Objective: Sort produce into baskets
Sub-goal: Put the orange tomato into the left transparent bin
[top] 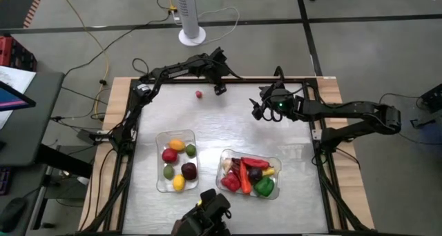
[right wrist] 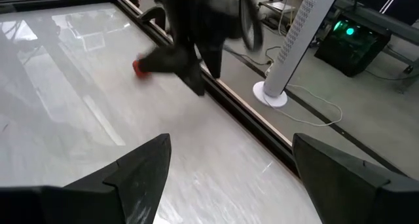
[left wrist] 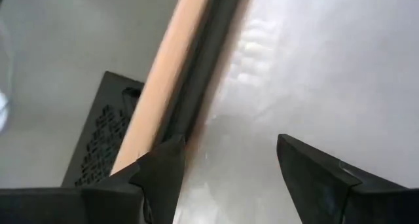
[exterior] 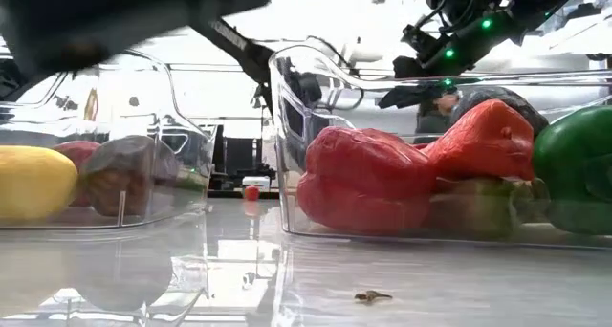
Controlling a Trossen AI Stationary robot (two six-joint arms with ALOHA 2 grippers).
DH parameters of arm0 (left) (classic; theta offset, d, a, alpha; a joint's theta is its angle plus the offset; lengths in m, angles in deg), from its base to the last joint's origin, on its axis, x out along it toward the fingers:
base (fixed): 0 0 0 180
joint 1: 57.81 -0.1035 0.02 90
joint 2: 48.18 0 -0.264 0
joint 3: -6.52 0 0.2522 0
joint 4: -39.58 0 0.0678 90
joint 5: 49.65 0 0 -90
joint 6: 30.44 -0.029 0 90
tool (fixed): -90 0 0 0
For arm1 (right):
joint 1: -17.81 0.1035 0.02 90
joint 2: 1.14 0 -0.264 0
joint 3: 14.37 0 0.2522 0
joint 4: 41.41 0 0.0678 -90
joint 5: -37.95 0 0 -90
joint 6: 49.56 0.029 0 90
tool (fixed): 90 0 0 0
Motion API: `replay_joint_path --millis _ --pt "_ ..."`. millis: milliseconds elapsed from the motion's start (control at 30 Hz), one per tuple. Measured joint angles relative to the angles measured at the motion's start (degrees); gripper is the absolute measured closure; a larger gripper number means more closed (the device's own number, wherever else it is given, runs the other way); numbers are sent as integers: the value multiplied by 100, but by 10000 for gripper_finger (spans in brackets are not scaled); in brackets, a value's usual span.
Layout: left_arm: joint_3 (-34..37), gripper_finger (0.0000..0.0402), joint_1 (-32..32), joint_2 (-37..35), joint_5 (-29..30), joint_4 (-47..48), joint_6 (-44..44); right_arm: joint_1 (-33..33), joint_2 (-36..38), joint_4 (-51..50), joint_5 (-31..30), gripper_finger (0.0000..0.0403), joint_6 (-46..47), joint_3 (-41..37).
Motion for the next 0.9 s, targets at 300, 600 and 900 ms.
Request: replay_joint_path --millis 300,600,900 --pt "565 171 0 -823 -350 207 -71 2 0 -185 -1 58 -46 0" --pt "3158 171 -61 -2101 156 -1629 248 -3 37 8 165 58 -45 0" --pt "3897 171 -56 -2180 549 -1986 400 132 37 97 294 58 65 0"
